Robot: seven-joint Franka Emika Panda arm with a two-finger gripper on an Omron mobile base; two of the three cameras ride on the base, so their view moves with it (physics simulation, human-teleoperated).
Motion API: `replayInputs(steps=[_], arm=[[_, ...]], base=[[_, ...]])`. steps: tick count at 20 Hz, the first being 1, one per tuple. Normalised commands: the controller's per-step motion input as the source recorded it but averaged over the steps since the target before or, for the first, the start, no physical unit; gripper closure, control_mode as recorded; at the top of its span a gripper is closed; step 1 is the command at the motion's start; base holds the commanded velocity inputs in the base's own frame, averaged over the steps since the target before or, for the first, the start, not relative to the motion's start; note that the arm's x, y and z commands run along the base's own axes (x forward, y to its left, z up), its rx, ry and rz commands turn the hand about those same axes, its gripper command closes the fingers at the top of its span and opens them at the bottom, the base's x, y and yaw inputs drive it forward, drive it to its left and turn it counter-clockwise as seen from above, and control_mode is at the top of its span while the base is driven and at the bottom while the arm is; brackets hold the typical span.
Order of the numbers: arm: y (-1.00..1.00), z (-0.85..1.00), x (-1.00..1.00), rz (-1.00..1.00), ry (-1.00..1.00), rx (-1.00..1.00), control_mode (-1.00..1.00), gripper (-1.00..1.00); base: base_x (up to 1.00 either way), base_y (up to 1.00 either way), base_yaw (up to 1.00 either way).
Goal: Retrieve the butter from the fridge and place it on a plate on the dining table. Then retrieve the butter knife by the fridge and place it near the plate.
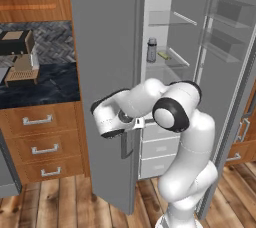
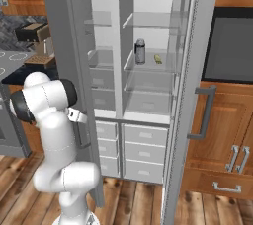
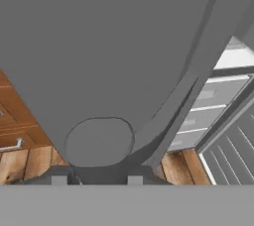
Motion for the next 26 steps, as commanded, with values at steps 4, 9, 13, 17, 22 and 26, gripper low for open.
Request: replayInputs(steps=[4,9,13,17,22,26], arm=[[0.11,0.0,0.0,-0.06,0.0,-0.02,-1.0,-1.0],[0.24,0.0,-0.01,-0.08,0.0,-0.03,-1.0,-1.0],[0.23,0.0,-0.18,-0.14,0.02,-0.09,-1.0,-1.0],[0.03,0.24,-0.57,-0.22,0.08,-0.02,-1.0,-1.0],[0.0,0.91,-0.5,-0.13,0.15,0.0,-1.0,-1.0],[0.03,1.0,-0.37,-0.05,0.05,0.01,-1.0,-1.0]], base=[[0.0,0.0,0.0],[0.0,0.0,0.0],[0.0,0.0,0.0],[0.0,0.0,0.0],[0.0,0.0,0.0],[0.0,0.0,0.0]])
